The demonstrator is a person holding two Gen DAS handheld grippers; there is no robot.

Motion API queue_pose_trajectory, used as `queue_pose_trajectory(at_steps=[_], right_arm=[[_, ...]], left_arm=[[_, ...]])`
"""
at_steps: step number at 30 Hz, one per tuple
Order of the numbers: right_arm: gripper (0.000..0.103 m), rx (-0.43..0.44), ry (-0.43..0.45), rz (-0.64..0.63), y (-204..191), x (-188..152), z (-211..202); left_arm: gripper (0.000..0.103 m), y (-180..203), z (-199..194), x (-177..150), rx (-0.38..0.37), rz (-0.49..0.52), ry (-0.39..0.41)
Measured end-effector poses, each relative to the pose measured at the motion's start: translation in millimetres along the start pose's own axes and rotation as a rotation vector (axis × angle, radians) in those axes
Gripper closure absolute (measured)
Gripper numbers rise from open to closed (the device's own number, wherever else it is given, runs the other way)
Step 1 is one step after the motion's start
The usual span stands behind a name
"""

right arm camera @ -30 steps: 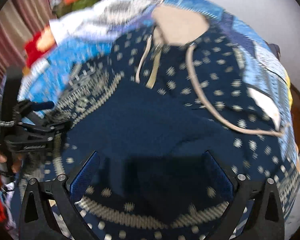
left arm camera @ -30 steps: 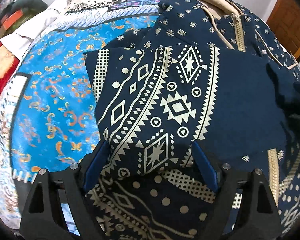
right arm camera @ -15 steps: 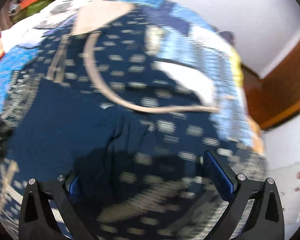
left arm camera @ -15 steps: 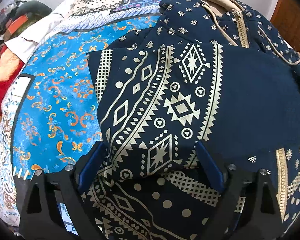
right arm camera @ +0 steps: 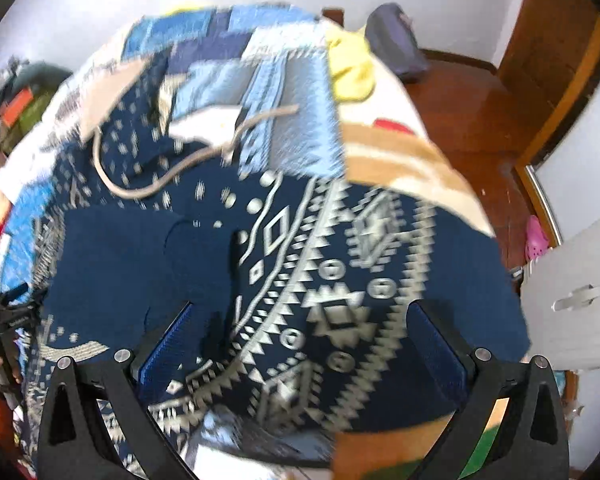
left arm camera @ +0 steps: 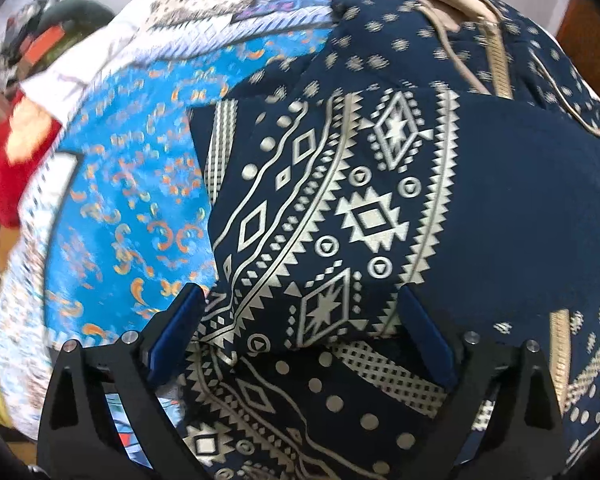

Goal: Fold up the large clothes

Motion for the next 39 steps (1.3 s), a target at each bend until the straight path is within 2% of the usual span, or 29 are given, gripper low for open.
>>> queue_pose_trajectory(at_steps=[4, 8, 11, 15, 20, 23, 24, 27, 30, 32, 34, 35, 36, 37, 39], right_arm=[[0.000, 0.048, 0.067, 0.064, 31.9, 12.2, -36.5], [0.000, 0.086, 0.110, 0.148, 63.1, 5.0, -65.0], [0.000, 0.091, 0.118, 0.237, 95.4, -2.1, -69.0], [0.000, 0.096, 0.064, 0.328, 132.9, -20.7, -52.1], [0.000, 0.142, -0.020, 0.461, 162.2, -36.9, -14.6], [0.004, 0.188, -0.060, 0.539, 174.0, -40.2, 7.4], [0.008, 0.198, -0.068, 0.556, 175.8, -40.2, 13.3], [0.017, 0.220, -0.079, 0.611, 181.1, -37.9, 30.7], [0.025, 0.208, -0.049, 0.647, 185.5, -31.3, 42.5], [0.041, 0.207, -0.016, 0.679, 189.4, -25.0, 45.0], [0.066, 0.203, 0.004, 0.690, 190.5, -17.2, 44.8], [0.072, 0.200, 0.013, 0.691, 190.1, -12.7, 43.4], [0.086, 0.194, 0.025, 0.686, 189.1, -8.8, 40.9], [0.090, 0.177, 0.039, 0.665, 186.6, -4.1, 36.4], [0.093, 0.166, 0.065, 0.617, 178.9, 4.1, 24.8]], left_arm=[[0.005, 20.5, -39.1, 27.0, -0.016, 0.058, 0.086], [0.005, 55.9, -80.8, 63.7, -0.066, 0.093, 0.182], [0.004, 92.8, -96.7, 85.6, -0.128, 0.125, 0.218], [0.004, 143.3, -92.9, 101.3, -0.199, 0.178, 0.205], [0.004, 196.5, -63.9, 95.6, -0.215, 0.268, 0.138], [0.004, 218.0, -44.2, 94.8, -0.229, 0.286, 0.095], [0.000, 220.2, -40.5, 97.1, -0.211, 0.279, 0.102], [0.000, 224.2, -39.5, 105.2, -0.194, 0.275, 0.123], [0.000, 229.3, -39.1, 110.3, -0.205, 0.287, 0.125], [0.000, 232.9, -39.4, 110.9, -0.203, 0.302, 0.132], [0.000, 232.9, -42.8, 109.5, -0.197, 0.313, 0.138], [0.000, 232.3, -45.7, 109.1, -0.192, 0.316, 0.141], [0.000, 231.5, -49.2, 109.2, -0.188, 0.317, 0.147], [0.000, 230.6, -53.3, 109.8, -0.187, 0.315, 0.158], [0.000, 223.5, -63.1, 107.5, -0.186, 0.311, 0.180]])
Point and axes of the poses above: each gripper's, at about its wrist camera, not at the fingertips, and z roughly the way its jaws point, y to its right, x to its top, the point moved 8 cm from there along z, roughly the way its jaws point, and after that the axes turned 12 degrees about z, right-handed, at the moved point
